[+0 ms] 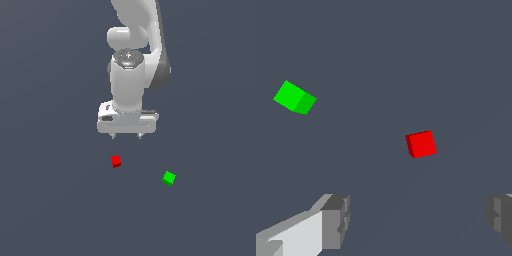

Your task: Stack the red cube on top of the green cube.

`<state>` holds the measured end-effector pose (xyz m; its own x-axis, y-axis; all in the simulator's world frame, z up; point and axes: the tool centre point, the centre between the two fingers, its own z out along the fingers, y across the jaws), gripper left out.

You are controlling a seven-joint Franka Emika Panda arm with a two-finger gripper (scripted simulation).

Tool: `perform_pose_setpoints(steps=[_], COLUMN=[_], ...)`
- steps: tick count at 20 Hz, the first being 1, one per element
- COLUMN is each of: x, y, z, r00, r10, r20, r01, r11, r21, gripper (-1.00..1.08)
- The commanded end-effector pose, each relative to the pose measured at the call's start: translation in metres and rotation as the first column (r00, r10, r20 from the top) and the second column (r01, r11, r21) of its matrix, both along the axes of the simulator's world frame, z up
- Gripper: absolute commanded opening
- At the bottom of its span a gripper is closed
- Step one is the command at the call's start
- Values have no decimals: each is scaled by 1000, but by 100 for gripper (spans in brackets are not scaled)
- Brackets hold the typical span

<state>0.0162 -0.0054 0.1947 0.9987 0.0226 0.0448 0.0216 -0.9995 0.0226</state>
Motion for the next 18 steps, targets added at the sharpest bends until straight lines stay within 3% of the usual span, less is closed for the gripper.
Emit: perform_pose_setpoints(steps=[1, 9, 18], x=[0, 3, 13], y=[0, -8, -32], z=[0, -17, -75], r00=[1000, 1000, 991], r10=[0, 30, 133], r20=[0, -6, -27], r01=[0, -30, -132], r11=[1000, 1000, 991], r21=[0, 3, 13], gripper=[100, 100, 100])
